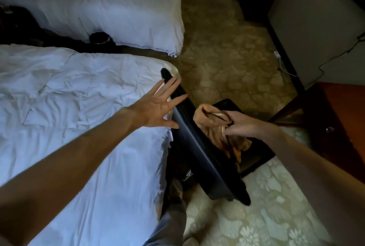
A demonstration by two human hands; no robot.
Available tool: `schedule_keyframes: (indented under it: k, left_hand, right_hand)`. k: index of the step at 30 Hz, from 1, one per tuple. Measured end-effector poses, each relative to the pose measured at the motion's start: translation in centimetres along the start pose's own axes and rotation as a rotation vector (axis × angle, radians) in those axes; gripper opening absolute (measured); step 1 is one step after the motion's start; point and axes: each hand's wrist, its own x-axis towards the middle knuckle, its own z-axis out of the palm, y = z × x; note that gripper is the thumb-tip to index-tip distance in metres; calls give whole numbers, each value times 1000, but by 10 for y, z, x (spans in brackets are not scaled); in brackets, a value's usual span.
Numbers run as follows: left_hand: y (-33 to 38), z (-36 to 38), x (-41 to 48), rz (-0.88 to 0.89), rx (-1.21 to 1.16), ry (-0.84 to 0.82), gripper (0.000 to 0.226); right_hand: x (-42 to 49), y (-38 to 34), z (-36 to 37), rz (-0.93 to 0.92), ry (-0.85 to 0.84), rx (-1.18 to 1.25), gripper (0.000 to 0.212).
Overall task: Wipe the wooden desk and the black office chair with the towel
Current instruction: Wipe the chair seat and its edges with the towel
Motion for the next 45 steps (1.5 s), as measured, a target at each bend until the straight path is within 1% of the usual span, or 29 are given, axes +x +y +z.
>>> schedule_keyframes:
  k: [1, 2, 3, 5, 7, 10, 14, 16, 19, 20, 22, 24, 26, 28, 29, 31, 32, 33, 35, 36, 38, 40, 41, 43, 45]
  left_hand:
    - [-14, 3, 7, 77, 73, 38, 98]
    - [-25, 5, 17, 137, 114, 78, 92]
    - [-32, 5, 27, 193, 149, 115, 86]
    - [-42, 9, 45, 321, 167, 180, 72]
    - [-48, 18, 56, 387, 113, 260, 60]
    - [-54, 32, 53, 411, 53, 384, 56]
    - [-54, 35, 62, 448, 23, 463, 57]
    - [-55, 37, 61, 446, -4, 491, 55]
    - [-57, 40, 55, 382, -7, 465, 55]
    - [-58, 41, 54, 349, 1, 446, 58]
    - [-60, 41, 57, 294, -2, 390, 67]
    - [-67, 37, 62, 256, -36, 341, 79]
    - [-79, 30, 66, 198, -48, 290, 96]
    - [-88, 26, 68, 142, -18, 219, 109]
    - [-90, 27, 69, 120, -5, 182, 112]
    - [-89, 32, 70, 59, -25, 120, 118]
    - [-88, 35, 70, 20, -63, 89, 120]
    - [-86, 38, 69, -18, -112, 67, 122]
    - [-83, 40, 64, -81, -189, 50, 124]
    - [-81, 39, 61, -105, -215, 56, 125]
    - [-77, 37, 56, -162, -282, 79, 127]
    - [-73, 31, 58, -233, -361, 51, 137]
    - [-72, 28, 60, -250, -378, 41, 144]
    - [-71, 24, 60, -254, -377, 31, 152]
    - [-73, 21, 58, -267, -388, 18, 155]
  right_hand:
    - [5, 4, -5, 6, -39, 31, 39]
    - [12, 8, -7, 3, -32, 30, 42]
    - [19, 11, -8, -6, 9, -38, 43]
    - [33, 13, -3, -44, 102, -208, 34]
    - [48, 16, 0, -113, 191, -259, 28]
    - [65, 13, 10, -148, 270, -226, 29]
    - [102, -9, 18, -110, 461, -108, 27]
    - [123, -25, 16, -86, 479, -85, 34]
    - [144, -39, 11, -90, 473, -60, 30]
    - [149, -40, 11, -89, 471, -35, 31]
    - [157, -42, 6, -82, 454, 94, 34]
    - [157, -40, -9, -111, 389, 163, 36]
    - [151, -33, -29, -146, 243, 14, 46]
    - [138, -21, -41, -154, 73, -175, 50]
    - [132, -14, -42, -147, 33, -284, 51]
    - [128, 1, -36, -147, 10, -484, 52]
    - [130, 8, -30, -147, 25, -517, 51]
    - [130, 6, -26, -142, 56, -495, 55]
    - [131, -3, -16, -147, 143, -375, 76]
    - [131, -6, -11, -155, 180, -295, 80]
    - [133, -13, -4, -201, 265, -162, 69]
    - [142, -18, -3, -216, 363, -58, 58]
    - [147, -23, -2, -199, 400, -49, 56]
    - [162, -30, -1, -154, 448, -92, 64]
    - [178, -31, -2, -87, 453, -153, 77]
